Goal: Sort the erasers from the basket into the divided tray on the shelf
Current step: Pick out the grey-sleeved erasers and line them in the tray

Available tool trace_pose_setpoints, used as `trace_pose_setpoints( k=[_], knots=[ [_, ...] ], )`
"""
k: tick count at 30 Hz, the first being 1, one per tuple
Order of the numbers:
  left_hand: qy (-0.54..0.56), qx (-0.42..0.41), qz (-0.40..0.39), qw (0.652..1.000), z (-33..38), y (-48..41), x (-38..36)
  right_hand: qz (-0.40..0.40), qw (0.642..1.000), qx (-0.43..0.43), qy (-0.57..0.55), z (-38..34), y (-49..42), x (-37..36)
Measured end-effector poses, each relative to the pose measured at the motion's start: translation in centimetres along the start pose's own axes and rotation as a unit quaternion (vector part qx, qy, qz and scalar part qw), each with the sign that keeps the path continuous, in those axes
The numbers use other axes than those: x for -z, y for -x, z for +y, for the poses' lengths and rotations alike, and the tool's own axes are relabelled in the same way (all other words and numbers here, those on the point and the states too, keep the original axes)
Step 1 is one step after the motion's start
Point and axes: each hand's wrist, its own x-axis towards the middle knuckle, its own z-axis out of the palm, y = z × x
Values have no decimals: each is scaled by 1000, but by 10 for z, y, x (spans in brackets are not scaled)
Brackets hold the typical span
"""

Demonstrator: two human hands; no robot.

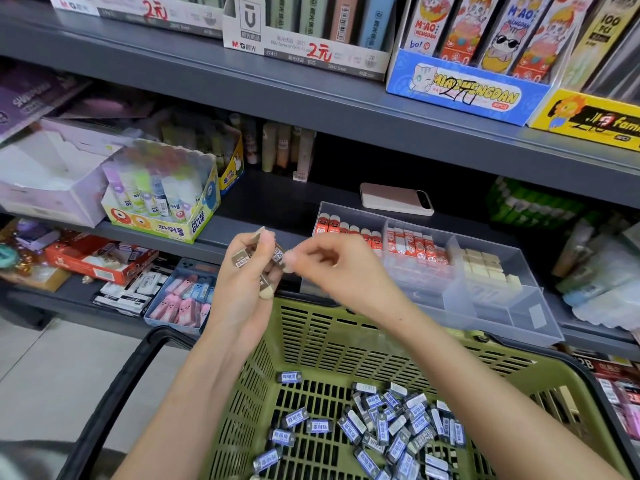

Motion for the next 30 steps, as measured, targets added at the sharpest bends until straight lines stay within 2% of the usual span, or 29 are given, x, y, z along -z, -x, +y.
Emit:
trace_pose_setpoints(
  k=[1,4,8,11,13,14,16,18,21,25,30],
  knots=[
    [5,3,-2,1000,1,0,0,-13,1000,-4,-5,-1,2,-4],
    [26,8,-16,1000,2,1,-3,11,999,-40,-28,-1,0,-6],
    [45,29,-42,998,4,3,-6,-3,985,-67,-159,2,3,3],
    [11,42,-58,997,4,5,-7,44,973,-57,-219,10,0,21],
    [8,48,-31,998,4,5,-7,80,964,-56,-248,16,-4,41],
    [19,52,-11,998,4,5,-6,93,965,-54,-241,20,-7,50],
    [52,57,21,997,5,4,-5,106,982,-53,-149,29,-11,62],
    [79,58,40,994,5,3,-5,98,992,-63,-54,37,-15,62],
    [91,63,65,992,4,2,-6,71,994,-83,19,43,-18,48],
    [58,60,81,993,2,1,-4,57,992,-96,60,46,-17,32],
    [-11,32,48,998,0,1,-4,67,988,-122,66,44,-19,26]
  ],
)
